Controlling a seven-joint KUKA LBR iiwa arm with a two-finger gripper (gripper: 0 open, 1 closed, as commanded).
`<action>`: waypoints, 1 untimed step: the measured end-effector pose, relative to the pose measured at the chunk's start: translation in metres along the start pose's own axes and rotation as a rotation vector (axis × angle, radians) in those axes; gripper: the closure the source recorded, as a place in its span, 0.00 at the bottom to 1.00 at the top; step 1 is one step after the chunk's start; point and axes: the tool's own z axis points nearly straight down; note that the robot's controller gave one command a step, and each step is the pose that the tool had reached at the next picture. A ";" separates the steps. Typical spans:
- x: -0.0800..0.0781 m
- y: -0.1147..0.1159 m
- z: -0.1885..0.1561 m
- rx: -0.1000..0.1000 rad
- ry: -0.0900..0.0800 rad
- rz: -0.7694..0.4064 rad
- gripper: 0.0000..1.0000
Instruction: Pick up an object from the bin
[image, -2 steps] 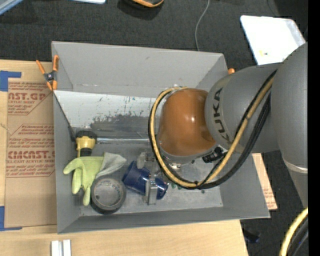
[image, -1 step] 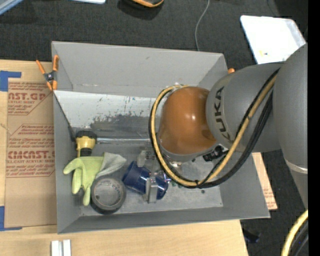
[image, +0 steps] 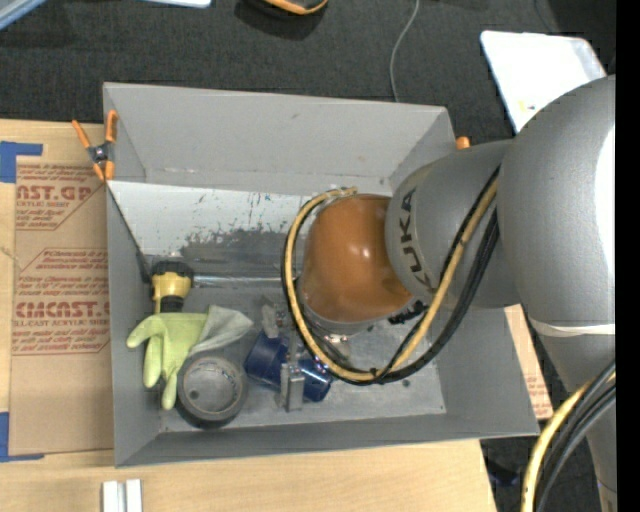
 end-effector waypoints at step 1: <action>0.016 -0.010 0.038 -0.001 0.010 -0.001 1.00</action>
Offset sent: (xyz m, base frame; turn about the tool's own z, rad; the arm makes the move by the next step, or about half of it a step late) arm 0.0000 0.0000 0.0000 0.0000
